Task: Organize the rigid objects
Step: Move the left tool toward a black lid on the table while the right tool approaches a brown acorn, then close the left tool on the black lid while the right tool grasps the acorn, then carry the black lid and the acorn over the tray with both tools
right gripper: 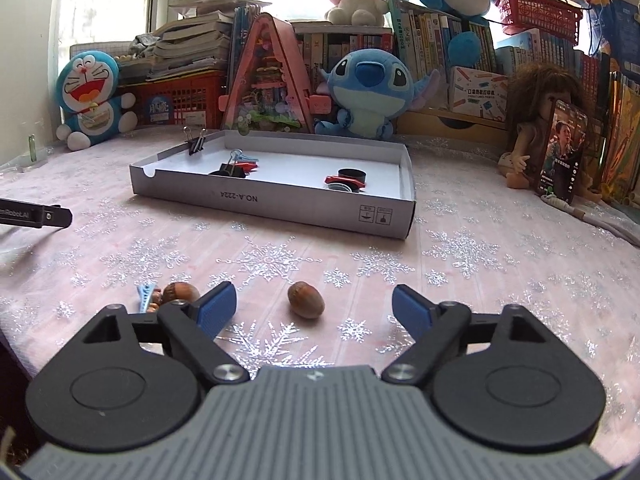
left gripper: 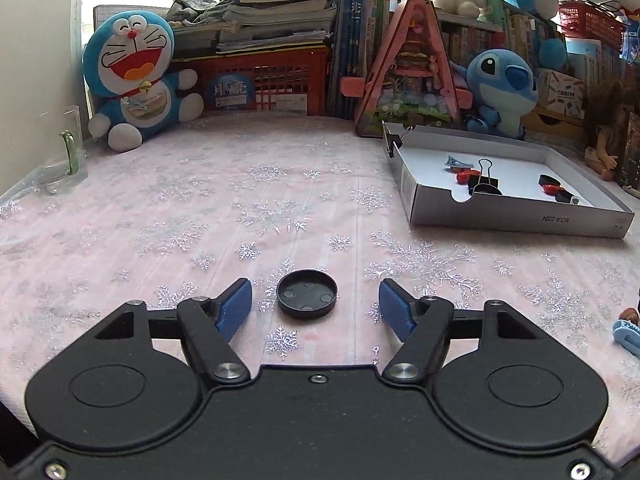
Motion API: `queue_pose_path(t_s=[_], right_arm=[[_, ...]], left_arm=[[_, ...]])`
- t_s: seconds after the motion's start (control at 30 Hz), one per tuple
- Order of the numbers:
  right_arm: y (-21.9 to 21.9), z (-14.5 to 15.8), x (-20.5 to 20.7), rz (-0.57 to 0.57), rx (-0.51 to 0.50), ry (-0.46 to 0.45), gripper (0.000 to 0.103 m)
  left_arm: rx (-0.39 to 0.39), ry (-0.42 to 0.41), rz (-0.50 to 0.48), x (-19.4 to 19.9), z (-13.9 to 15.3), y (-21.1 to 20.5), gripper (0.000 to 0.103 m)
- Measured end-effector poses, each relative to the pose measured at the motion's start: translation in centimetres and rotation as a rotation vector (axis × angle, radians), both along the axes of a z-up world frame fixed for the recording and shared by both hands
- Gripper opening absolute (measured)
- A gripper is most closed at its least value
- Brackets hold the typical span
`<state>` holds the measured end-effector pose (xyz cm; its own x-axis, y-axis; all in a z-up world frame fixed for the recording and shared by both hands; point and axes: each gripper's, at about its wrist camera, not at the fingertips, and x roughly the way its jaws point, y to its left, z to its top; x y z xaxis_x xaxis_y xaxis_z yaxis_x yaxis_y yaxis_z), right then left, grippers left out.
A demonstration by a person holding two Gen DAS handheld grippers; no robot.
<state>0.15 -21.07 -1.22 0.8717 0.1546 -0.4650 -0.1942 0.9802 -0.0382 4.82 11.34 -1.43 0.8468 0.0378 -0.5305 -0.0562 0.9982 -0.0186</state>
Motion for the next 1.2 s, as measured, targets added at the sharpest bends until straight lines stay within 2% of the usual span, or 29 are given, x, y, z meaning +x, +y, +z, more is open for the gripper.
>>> queue_pose_path(t_s=[0.13,0.2,0.23,0.27,0.37,0.43,0.7,1.2], right_arm=[[0.3,0.0,0.0,0.011,0.013,0.014,0.075],[0.5,-0.1,0.1,0.017,0.011,0.024,0.065],[0.5,-0.1,0.2,0.017,0.008,0.027,0.055],[0.7,-0.1,0.2,0.020,0.007,0.031,0.044],[1.1,0.0,0.2,0.031,-0.009,0.032,0.029],[1.4,0.1,0.2,0.031,-0.027,0.029,0.024],[1.5,0.8,0.9,0.020,-0.033,0.022,0.023],[0.6,3.3,3.8,-0.030,-0.015,-0.013,0.023]], left_arm=[[0.000,-0.005,-0.007,-0.1,0.1,-0.2,0.045],[0.004,-0.010,-0.005,-0.1,0.1,-0.4,0.035],[0.005,-0.012,-0.002,-0.1,0.2,-0.4,0.030],[0.001,-0.012,-0.001,-0.1,0.3,-0.4,0.030],[-0.025,-0.005,-0.005,-0.1,0.5,-0.3,0.030],[-0.029,-0.009,-0.007,-0.1,0.8,-0.4,0.030],[-0.032,-0.037,-0.049,-0.1,2.4,-1.5,0.030],[-0.046,-0.049,-0.132,2.9,5.3,-4.6,0.030]])
